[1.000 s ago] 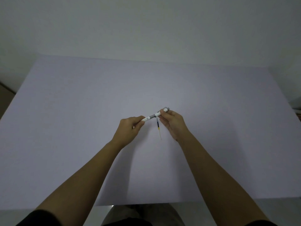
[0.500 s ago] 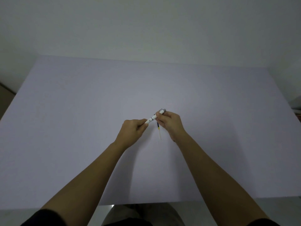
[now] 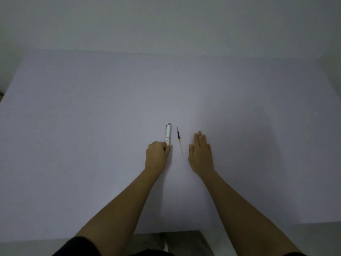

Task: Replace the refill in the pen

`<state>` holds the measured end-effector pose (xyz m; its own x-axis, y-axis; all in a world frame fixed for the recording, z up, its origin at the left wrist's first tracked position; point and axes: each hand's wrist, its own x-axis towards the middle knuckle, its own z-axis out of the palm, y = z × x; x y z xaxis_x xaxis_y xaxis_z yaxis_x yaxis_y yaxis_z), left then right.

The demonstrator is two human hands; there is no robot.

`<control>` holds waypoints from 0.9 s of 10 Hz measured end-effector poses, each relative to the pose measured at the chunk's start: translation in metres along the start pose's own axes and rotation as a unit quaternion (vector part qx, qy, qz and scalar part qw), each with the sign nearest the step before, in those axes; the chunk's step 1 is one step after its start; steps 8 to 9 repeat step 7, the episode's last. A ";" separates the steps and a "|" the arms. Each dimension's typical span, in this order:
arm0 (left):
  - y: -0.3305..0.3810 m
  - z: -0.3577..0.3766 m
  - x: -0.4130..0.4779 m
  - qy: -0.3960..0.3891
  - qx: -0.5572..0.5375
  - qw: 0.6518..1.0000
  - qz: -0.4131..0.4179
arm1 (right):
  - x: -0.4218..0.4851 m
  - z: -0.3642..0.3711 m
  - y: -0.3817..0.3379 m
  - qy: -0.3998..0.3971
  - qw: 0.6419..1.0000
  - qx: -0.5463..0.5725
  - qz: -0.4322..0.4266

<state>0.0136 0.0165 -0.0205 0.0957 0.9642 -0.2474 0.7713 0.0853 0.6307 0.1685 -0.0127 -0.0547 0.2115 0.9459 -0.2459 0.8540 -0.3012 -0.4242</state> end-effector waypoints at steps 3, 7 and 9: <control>0.002 0.027 0.003 0.047 0.032 0.998 0.033 | -0.009 0.019 0.012 0.013 0.997 -0.069 -0.020; 0.007 0.009 0.009 0.073 0.016 0.996 0.044 | -0.006 0.003 0.009 0.022 0.998 -0.054 -0.039; 0.007 0.009 0.009 0.073 0.016 0.996 0.044 | -0.006 0.003 0.009 0.022 0.998 -0.054 -0.039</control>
